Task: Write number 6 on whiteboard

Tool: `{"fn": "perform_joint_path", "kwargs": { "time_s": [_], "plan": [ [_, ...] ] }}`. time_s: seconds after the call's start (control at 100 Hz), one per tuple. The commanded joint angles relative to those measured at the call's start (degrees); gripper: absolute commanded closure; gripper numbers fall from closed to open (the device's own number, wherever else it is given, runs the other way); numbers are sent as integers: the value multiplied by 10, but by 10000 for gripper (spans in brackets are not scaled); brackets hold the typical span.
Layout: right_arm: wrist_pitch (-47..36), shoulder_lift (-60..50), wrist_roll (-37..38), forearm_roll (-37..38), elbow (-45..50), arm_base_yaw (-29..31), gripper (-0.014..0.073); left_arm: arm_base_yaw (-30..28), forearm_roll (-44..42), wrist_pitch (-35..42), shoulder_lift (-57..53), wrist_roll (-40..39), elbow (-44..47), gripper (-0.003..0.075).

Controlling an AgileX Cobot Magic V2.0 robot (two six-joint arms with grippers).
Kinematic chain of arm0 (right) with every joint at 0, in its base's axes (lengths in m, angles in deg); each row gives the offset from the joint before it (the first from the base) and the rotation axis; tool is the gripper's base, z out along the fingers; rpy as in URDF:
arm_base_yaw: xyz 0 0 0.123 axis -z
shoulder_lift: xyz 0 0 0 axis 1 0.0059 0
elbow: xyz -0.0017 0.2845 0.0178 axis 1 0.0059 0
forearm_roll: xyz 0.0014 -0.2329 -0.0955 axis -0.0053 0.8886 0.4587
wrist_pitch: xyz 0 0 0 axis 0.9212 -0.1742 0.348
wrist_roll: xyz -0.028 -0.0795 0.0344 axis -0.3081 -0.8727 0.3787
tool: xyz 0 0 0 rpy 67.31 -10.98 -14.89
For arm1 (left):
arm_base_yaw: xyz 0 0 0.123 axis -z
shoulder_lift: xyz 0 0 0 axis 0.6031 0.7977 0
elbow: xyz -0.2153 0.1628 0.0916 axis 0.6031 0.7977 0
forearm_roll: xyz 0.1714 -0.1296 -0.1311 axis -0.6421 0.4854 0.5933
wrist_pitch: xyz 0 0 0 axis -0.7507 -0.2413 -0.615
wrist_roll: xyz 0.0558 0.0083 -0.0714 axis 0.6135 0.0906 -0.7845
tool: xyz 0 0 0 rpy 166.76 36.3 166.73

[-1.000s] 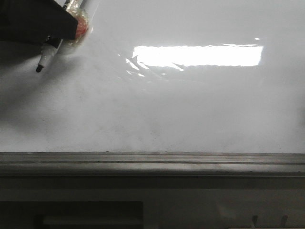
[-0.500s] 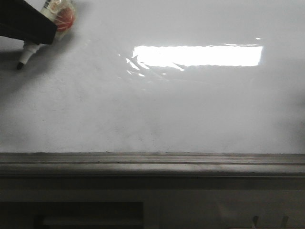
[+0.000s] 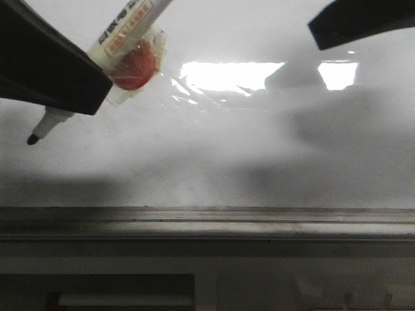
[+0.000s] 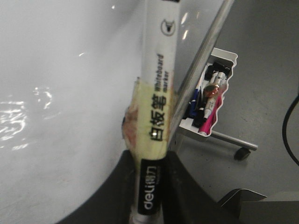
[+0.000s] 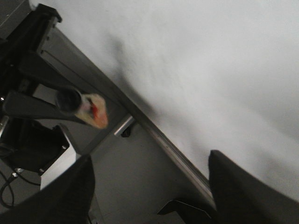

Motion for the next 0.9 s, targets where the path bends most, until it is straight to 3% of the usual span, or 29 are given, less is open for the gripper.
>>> {"fn": "perform_joint_path", "kwargs": {
  "time_s": [0.0, 0.49, 0.61, 0.83, 0.89],
  "plan": [
    [0, 26, -10, -35, -56, -27, 127, 19, -11, 37, -8, -32, -17, 741],
    [58, 165, -10, -35, -167, -112, 139, 21, -45, 43, -8, -65, -17, 741],
    [51, 173, -15, -33, -167, -118, 274, 21, -45, 48, -8, -65, -17, 741],
    [59, 173, -45, -33, -167, -118, 669, 21, -45, 63, -8, -65, -17, 739],
    [60, 173, -45, -33, -167, -118, 657, 21, -44, 63, -8, -65, -17, 738]
  ]
}}
